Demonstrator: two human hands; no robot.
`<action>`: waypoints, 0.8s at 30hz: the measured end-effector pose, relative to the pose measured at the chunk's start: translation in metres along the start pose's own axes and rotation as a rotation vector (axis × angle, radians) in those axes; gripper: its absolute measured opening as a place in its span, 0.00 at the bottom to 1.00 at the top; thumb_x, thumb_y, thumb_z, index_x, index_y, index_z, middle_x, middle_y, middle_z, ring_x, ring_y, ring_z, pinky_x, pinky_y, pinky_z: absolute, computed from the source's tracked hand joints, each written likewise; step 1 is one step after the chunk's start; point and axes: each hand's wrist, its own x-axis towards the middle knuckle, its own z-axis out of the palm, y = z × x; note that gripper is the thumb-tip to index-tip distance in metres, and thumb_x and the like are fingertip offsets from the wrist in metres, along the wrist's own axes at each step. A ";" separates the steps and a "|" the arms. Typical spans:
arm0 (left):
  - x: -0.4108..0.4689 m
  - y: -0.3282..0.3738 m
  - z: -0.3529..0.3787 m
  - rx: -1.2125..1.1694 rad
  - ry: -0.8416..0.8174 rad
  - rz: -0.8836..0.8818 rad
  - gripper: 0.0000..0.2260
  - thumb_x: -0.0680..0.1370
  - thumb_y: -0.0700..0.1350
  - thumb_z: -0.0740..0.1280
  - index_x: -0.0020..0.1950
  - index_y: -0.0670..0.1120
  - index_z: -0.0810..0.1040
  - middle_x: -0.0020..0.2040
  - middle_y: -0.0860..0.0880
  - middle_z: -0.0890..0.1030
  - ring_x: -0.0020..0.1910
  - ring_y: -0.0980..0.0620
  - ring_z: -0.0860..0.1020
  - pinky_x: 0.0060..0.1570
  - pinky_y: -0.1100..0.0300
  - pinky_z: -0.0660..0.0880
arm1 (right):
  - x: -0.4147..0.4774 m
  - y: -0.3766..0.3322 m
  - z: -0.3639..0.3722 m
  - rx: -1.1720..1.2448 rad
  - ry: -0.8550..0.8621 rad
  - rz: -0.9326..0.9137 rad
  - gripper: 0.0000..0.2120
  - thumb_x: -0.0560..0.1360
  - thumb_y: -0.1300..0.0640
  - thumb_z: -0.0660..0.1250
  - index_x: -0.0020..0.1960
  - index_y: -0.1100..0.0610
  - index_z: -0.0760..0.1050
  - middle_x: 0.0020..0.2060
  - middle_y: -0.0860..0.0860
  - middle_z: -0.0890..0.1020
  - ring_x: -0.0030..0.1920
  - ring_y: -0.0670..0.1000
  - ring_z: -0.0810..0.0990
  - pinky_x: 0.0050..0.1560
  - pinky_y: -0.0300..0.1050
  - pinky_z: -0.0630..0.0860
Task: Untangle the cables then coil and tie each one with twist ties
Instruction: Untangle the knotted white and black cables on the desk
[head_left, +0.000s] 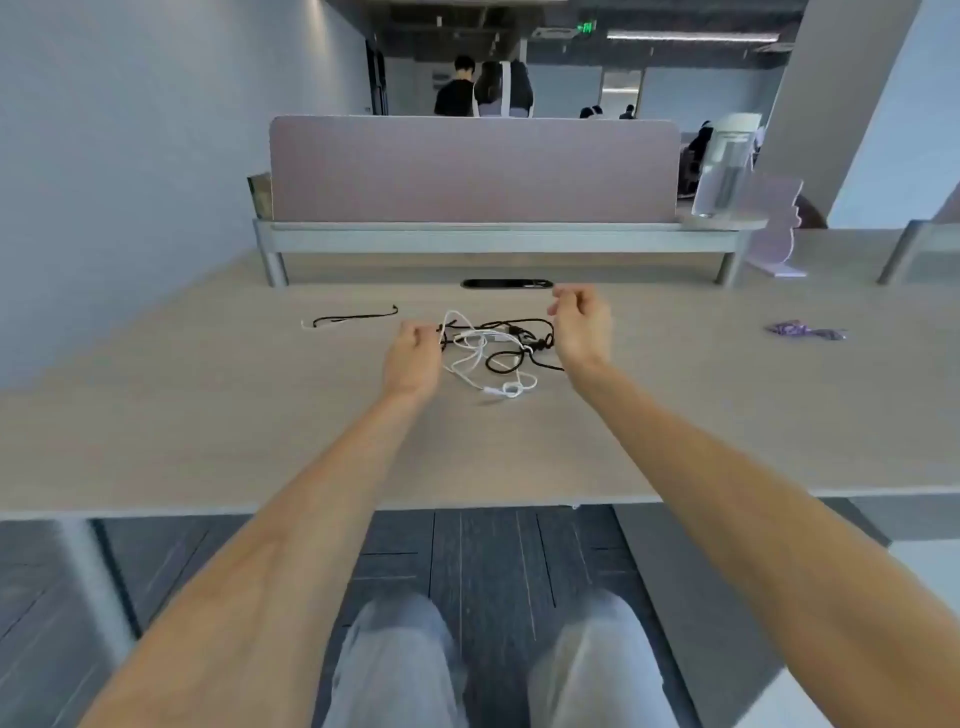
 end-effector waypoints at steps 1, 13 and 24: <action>-0.004 0.000 0.001 -0.009 -0.006 -0.003 0.12 0.81 0.44 0.56 0.57 0.40 0.75 0.56 0.43 0.79 0.56 0.45 0.74 0.44 0.60 0.63 | -0.004 0.004 -0.001 -0.021 0.002 0.010 0.11 0.79 0.59 0.56 0.52 0.58 0.77 0.40 0.52 0.81 0.40 0.49 0.76 0.43 0.40 0.72; 0.015 -0.014 0.053 0.230 -0.498 0.213 0.27 0.75 0.55 0.69 0.71 0.48 0.67 0.71 0.49 0.68 0.72 0.50 0.63 0.63 0.62 0.60 | 0.032 0.040 0.025 -0.146 -0.066 0.024 0.10 0.78 0.56 0.57 0.49 0.52 0.76 0.43 0.51 0.82 0.47 0.53 0.79 0.50 0.47 0.75; 0.052 -0.035 0.076 0.849 -0.477 0.483 0.20 0.81 0.56 0.57 0.68 0.46 0.72 0.72 0.51 0.67 0.71 0.47 0.66 0.66 0.50 0.66 | 0.056 0.079 0.020 -0.242 -0.189 0.055 0.11 0.78 0.57 0.59 0.52 0.58 0.80 0.44 0.53 0.83 0.49 0.54 0.78 0.47 0.42 0.70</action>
